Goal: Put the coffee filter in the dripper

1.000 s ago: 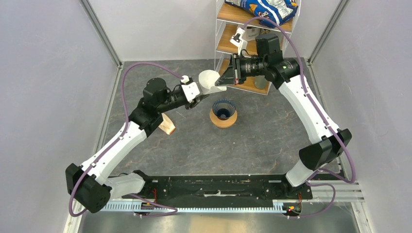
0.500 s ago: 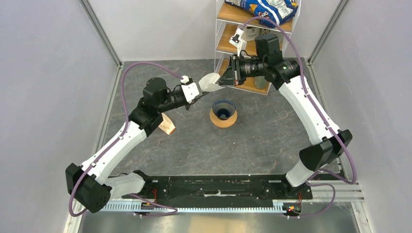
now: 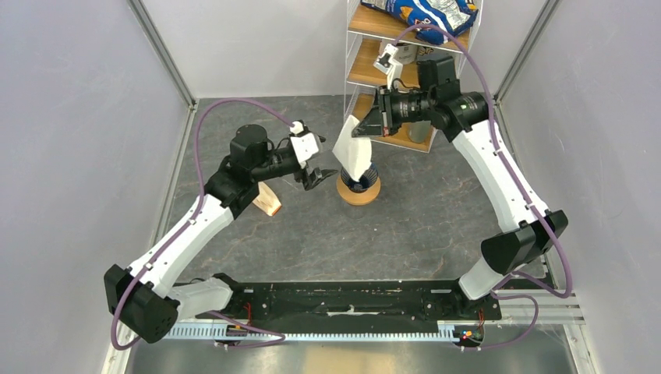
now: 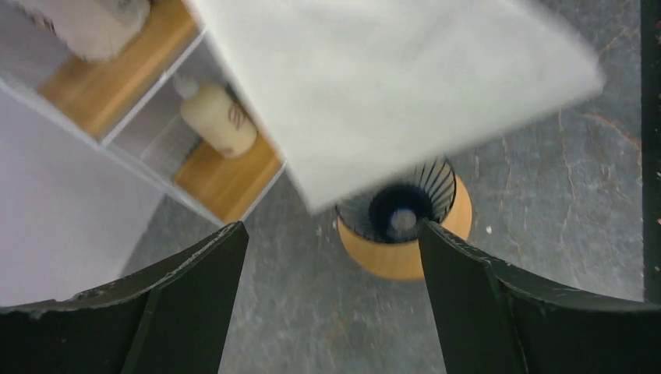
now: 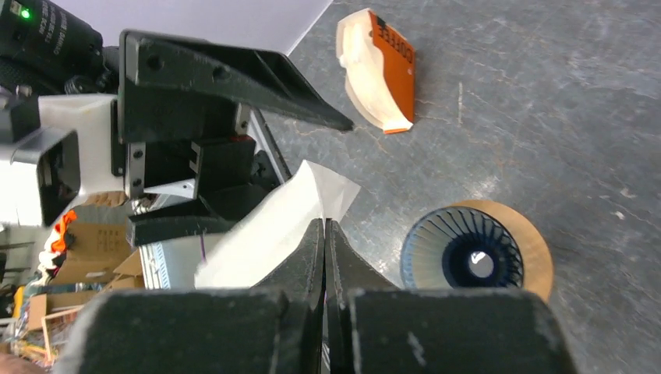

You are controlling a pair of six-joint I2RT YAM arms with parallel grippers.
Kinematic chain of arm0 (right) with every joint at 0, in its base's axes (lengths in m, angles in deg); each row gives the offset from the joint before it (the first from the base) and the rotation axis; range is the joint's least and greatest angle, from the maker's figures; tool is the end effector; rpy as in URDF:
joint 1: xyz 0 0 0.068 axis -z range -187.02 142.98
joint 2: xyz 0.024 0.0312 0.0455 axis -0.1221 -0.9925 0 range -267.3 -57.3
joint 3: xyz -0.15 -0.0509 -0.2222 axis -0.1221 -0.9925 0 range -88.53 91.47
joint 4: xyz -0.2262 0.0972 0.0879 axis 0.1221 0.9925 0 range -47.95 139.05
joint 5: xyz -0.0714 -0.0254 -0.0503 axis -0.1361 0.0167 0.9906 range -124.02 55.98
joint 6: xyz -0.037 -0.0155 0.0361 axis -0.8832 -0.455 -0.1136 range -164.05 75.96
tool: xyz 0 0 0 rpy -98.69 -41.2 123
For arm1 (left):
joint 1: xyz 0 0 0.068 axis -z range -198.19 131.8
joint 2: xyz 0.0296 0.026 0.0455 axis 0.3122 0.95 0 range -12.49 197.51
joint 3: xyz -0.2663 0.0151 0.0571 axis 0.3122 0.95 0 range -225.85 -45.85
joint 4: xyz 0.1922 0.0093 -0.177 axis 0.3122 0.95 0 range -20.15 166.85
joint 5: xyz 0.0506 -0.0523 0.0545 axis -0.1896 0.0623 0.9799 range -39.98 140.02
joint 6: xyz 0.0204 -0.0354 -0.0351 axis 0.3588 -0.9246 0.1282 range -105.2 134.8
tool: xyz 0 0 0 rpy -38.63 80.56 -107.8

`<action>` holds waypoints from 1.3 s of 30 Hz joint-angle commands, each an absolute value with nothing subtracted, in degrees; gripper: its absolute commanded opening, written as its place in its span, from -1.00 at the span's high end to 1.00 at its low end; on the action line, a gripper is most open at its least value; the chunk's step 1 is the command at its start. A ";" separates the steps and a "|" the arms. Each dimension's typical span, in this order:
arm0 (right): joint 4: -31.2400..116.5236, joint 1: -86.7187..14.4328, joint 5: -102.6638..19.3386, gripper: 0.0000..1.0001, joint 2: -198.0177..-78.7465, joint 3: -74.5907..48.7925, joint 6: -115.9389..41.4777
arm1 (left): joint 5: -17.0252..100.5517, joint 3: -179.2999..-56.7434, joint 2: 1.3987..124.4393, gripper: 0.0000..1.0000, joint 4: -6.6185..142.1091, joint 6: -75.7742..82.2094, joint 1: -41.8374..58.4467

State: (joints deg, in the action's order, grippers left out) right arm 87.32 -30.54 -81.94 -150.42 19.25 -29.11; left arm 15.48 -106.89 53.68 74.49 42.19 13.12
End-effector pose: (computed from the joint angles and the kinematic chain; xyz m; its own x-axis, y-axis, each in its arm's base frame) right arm 0.3015 0.1601 0.4474 -0.6710 -0.1039 -0.7341 -0.7041 0.3996 0.5870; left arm 0.2155 -0.1546 0.3754 0.2879 0.2685 -0.9193 0.8707 0.3264 0.3680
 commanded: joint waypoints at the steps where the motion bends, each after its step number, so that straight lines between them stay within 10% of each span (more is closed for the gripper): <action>1: 94.06 -27.91 -80.96 1.00 -146.65 21.77 -35.51 | 12.81 -108.61 49.54 -0.81 84.31 39.51 8.01; 19: 96.28 -28.05 -88.57 1.00 -145.61 17.40 -40.91 | 6.08 -107.13 51.47 -0.87 79.40 38.52 12.24; 39: 94.25 -30.53 -89.60 1.00 -145.29 15.88 -40.88 | 8.16 -109.57 55.50 -0.30 74.95 44.08 18.01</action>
